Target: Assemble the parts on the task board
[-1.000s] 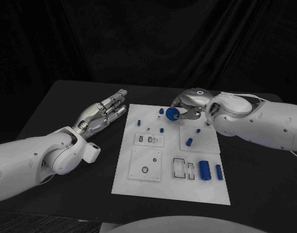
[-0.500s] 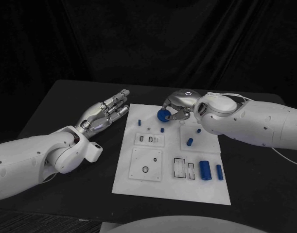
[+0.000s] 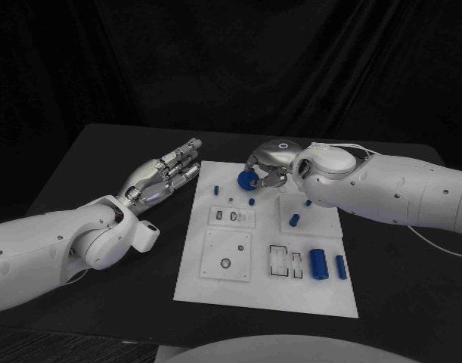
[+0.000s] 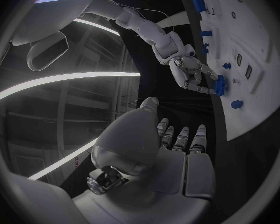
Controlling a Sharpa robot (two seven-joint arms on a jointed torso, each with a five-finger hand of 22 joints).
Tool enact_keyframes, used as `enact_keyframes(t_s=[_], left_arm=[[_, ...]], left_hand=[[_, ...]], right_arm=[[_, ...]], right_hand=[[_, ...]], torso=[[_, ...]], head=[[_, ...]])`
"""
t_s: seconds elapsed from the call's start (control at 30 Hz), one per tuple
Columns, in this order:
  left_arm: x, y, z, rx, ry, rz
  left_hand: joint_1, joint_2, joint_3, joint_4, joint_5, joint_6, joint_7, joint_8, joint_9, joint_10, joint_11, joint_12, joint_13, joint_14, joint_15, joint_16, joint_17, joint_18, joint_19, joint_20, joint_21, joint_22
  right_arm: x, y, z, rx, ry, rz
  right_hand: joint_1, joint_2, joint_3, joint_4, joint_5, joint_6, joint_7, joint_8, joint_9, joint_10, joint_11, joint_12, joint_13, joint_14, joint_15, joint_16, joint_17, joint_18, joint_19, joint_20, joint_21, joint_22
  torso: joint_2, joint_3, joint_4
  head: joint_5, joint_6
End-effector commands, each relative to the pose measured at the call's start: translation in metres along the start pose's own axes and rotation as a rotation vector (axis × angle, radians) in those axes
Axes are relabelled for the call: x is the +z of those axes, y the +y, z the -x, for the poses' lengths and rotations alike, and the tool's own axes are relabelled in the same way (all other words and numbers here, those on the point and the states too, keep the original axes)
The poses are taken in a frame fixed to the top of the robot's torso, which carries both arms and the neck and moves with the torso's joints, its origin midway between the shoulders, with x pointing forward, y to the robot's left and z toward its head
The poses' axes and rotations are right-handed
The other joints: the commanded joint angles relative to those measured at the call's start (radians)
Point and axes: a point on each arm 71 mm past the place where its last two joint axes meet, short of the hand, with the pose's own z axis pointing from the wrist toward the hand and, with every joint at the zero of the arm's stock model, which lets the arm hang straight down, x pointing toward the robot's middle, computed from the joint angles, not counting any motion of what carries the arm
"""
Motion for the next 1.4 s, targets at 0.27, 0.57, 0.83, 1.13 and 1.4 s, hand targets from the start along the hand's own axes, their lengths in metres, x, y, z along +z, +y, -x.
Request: enact_keyframes(t_s=[0.27,0.57,0.83,1.13,1.4], left_arm=[[0.001,-0.001,-0.002,-0.011,0.014,-0.019],[0.001,-0.001,-0.002,-0.012,0.016,-0.018],[0.001,-0.001,-0.002,-0.013,0.017,-0.017],[0.001,-0.001,-0.002,-0.013,0.016,-0.015],[0.0,-0.001,-0.001,-0.012,0.014,-0.014]], left_hand=[[-0.002,-0.008,0.007,-0.001,0.002,-0.003,0.005,0.002,0.0,-0.002,0.008,-0.007,-0.002,0.0,0.008,-0.004,-0.001,0.011,0.003,0.009,0.007,0.001],[-0.002,-0.008,0.007,-0.001,0.002,-0.003,0.005,0.002,0.0,-0.002,0.008,-0.007,-0.002,0.0,0.008,-0.004,-0.001,0.011,0.003,0.009,0.007,0.001],[-0.003,-0.008,0.008,-0.002,0.002,-0.002,0.006,0.002,0.0,-0.002,0.009,-0.007,-0.002,0.0,0.009,-0.004,-0.001,0.011,0.003,0.01,0.007,0.001],[-0.003,-0.009,0.008,-0.002,0.002,-0.001,0.007,0.002,0.0,-0.002,0.009,-0.007,-0.002,0.0,0.01,-0.004,-0.001,0.011,0.004,0.011,0.007,0.002],[-0.003,-0.009,0.008,-0.002,0.002,-0.001,0.007,0.002,0.0,-0.002,0.009,-0.007,-0.002,0.0,0.01,-0.004,-0.001,0.011,0.004,0.011,0.007,0.002]], right_arm=[[0.001,-0.001,-0.008,-0.001,0.06,-0.014],[0.0,-0.002,-0.008,-0.001,0.069,-0.017],[0.0,-0.002,-0.01,-0.001,0.083,-0.021],[-0.002,-0.007,-0.012,-0.001,0.09,-0.033],[-0.009,-0.014,-0.015,0.003,0.072,-0.051]], right_hand=[[-0.008,-0.02,0.028,-0.002,-0.01,-0.245,-0.016,-0.01,-0.047,0.102,-0.012,0.003,0.263,0.096,0.005,-0.021,0.246,0.011,-0.045,0.0,-0.078,0.097],[-0.008,-0.019,0.031,-0.004,-0.009,-0.299,-0.026,-0.011,-0.065,0.102,-0.019,0.003,0.263,0.093,0.001,-0.03,0.24,0.014,-0.054,-0.003,-0.094,0.092],[-0.01,-0.016,0.035,-0.003,-0.009,-0.211,-0.016,0.005,-0.054,0.102,-0.014,0.003,0.263,0.091,0.003,-0.033,0.238,0.015,-0.057,-0.004,-0.102,0.092],[-0.023,-0.012,0.042,0.004,-0.001,-0.117,-0.007,0.025,-0.048,0.102,-0.007,0.003,0.263,0.092,0.01,-0.033,0.238,0.014,-0.056,0.002,-0.107,0.095],[-0.035,-0.016,0.042,0.011,-0.041,-0.064,-0.004,0.033,-0.042,0.102,-0.005,0.003,0.263,0.091,0.014,-0.035,0.236,0.015,-0.054,0.006,-0.113,0.098]], torso=[[-0.001,-0.0001,0.0007],[-0.001,0.0002,-0.0032],[-0.001,0.0001,-0.0038],[-0.001,0.0,-0.0043],[-0.001,-0.0001,-0.0041]], head=[[-0.002,-0.006],[0.004,-0.009],[0.005,-0.009],[0.004,-0.009],[0.002,-0.009]])
